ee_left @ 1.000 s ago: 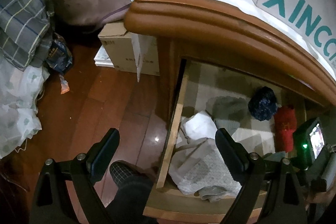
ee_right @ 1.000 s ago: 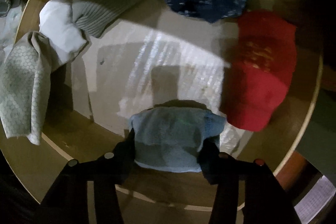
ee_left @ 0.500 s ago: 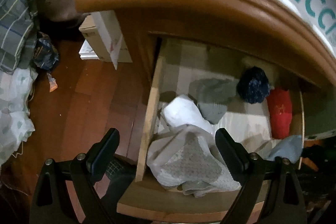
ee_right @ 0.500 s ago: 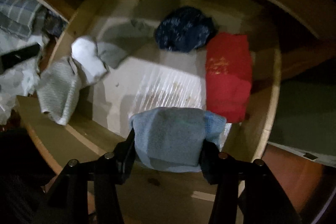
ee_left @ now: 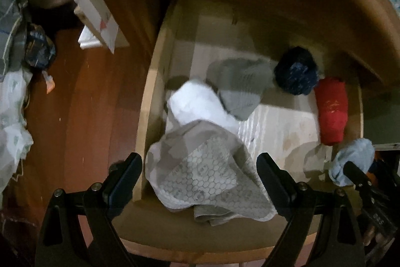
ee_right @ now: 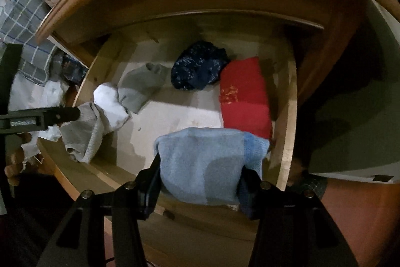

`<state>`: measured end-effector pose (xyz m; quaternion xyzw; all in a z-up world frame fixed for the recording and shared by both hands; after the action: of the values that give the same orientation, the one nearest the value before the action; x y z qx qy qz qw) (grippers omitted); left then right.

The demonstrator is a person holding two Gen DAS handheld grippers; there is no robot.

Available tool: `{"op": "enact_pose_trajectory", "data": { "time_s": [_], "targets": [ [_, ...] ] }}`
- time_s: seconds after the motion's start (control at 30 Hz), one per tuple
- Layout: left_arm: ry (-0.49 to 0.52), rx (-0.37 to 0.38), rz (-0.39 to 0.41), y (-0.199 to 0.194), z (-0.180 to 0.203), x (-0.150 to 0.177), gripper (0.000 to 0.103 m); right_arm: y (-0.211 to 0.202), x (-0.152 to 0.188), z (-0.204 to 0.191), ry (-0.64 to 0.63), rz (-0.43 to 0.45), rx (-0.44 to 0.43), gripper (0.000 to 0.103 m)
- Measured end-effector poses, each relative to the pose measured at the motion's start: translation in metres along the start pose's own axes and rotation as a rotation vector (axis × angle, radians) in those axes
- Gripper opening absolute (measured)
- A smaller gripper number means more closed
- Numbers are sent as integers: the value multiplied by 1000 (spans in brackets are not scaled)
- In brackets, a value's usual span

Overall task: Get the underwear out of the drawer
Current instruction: 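Grasp the grey hexagon-print underwear with the left tool while the right tool holds the light blue one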

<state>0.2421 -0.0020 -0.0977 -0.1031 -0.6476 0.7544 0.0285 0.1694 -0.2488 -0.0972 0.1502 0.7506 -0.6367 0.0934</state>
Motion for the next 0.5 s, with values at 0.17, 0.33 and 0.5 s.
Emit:
{"op": "enact_pose_trajectory", "data": {
  "time_s": [0.17,0.33,0.5],
  "targets": [
    [4,-33,-68,16,3,6,97,6,-3,-6,-3,3,-29,53],
    [-51,-24,-115,31,-1,6,97,1,-6,-3,9,25,-35,53],
    [-75,-36,-133,34,-1,6,79,-9,-10,6,48,56,-44,53]
  ]
}}
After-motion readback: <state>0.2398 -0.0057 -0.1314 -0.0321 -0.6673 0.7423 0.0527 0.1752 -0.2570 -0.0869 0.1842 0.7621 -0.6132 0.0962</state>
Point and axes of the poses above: each gripper's, at about its wrist camera, not at the fingertips, and y roughly the way its jaws point, z to its right, x to its underside, the point moved 4 cm from there along y, roughly the way its jaws point, and after that the axes turned 5 degrees about x, right-handed, at the moved point
